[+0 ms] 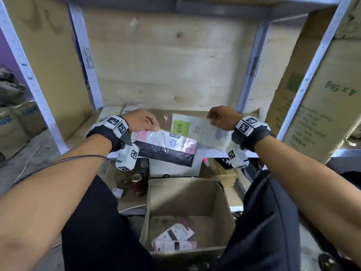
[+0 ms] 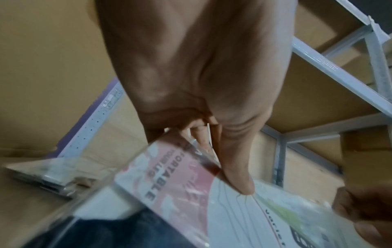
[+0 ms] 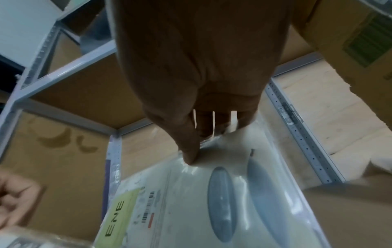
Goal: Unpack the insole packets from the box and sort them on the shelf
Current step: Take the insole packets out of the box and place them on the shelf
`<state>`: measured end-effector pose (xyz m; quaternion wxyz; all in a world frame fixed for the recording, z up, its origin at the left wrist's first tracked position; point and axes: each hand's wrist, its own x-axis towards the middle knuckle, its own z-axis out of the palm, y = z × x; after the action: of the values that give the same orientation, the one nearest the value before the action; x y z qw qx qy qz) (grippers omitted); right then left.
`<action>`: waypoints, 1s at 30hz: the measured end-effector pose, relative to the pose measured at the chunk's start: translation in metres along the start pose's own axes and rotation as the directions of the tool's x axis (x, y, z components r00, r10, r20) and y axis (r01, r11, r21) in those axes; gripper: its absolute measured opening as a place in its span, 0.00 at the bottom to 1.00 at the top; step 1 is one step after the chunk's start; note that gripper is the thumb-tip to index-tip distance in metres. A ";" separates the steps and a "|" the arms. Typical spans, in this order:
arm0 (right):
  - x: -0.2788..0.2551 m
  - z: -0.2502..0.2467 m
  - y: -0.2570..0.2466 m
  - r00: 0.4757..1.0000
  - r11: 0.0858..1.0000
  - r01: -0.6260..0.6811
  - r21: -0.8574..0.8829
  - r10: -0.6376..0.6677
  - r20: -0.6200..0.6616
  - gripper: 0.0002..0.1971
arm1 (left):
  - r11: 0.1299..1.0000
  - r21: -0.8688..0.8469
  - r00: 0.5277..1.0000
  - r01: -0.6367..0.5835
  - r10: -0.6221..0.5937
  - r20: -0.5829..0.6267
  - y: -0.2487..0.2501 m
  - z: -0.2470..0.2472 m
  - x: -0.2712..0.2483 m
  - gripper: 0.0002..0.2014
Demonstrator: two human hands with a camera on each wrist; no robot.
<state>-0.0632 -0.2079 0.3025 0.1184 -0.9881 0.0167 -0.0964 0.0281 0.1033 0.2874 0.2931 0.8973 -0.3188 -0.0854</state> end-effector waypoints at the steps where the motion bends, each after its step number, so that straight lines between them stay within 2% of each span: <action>1: 0.007 -0.003 0.004 1.000 1.000 -0.017 0.027 0.018 -0.020 0.11 | 1.000 -0.028 1.000 0.014 -0.014 -0.022 -0.003 -0.010 0.001 0.03; 4: 0.031 0.000 0.015 0.995 0.985 -0.091 0.144 0.097 -0.038 0.11 | 0.992 -0.120 0.992 0.032 -0.046 -0.116 -0.023 -0.035 0.003 0.03; 7: 0.055 0.017 0.025 0.985 0.951 -0.159 0.265 0.170 -0.021 0.11 | 0.971 -0.206 0.959 0.120 -0.167 -0.230 -0.057 -0.046 0.006 0.07; 10: 0.081 0.041 0.027 0.974 0.869 -0.214 0.446 0.227 0.024 0.13 | 0.867 -0.471 0.923 0.165 -0.304 -0.237 -0.094 -0.042 0.014 0.11; 12: 0.097 0.060 0.022 0.961 0.779 -0.250 0.575 0.273 0.048 0.12 | 0.776 -0.607 0.888 0.170 -0.388 -0.247 -0.113 -0.037 0.022 0.12; 16: 0.127 0.104 0.000 0.936 0.524 -0.280 0.805 0.334 0.109 0.11 | 0.607 -0.759 0.774 0.236 -0.589 -0.231 -0.148 -0.030 0.046 0.22; 19: 0.150 0.132 -0.024 0.920 0.324 -0.298 0.898 0.349 0.179 0.12 | 0.435 -0.883 0.716 0.177 -0.673 -0.188 -0.172 -0.028 0.066 0.21; 21: 0.166 0.148 -0.038 0.918 0.229 -0.300 0.926 0.334 0.214 0.16 | 0.369 -0.919 0.687 0.136 -0.703 -0.180 -0.188 -0.030 0.078 0.18; 25: 0.200 0.168 -0.070 0.924 0.122 -0.291 0.949 0.292 0.246 0.21 | 0.368 -0.922 0.602 0.120 -0.766 -0.227 -0.217 -0.041 0.097 0.25; 30: 0.246 0.183 -0.114 0.946 0.093 -0.286 0.954 0.183 0.266 0.22 | 0.389 -0.911 0.566 0.137 -0.786 -0.250 -0.248 -0.062 0.119 0.25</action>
<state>0.2149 -0.0691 0.2012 0.7502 -0.6529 0.1018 -0.0243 0.2718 0.2130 0.1976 0.7209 0.6702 0.1757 0.0147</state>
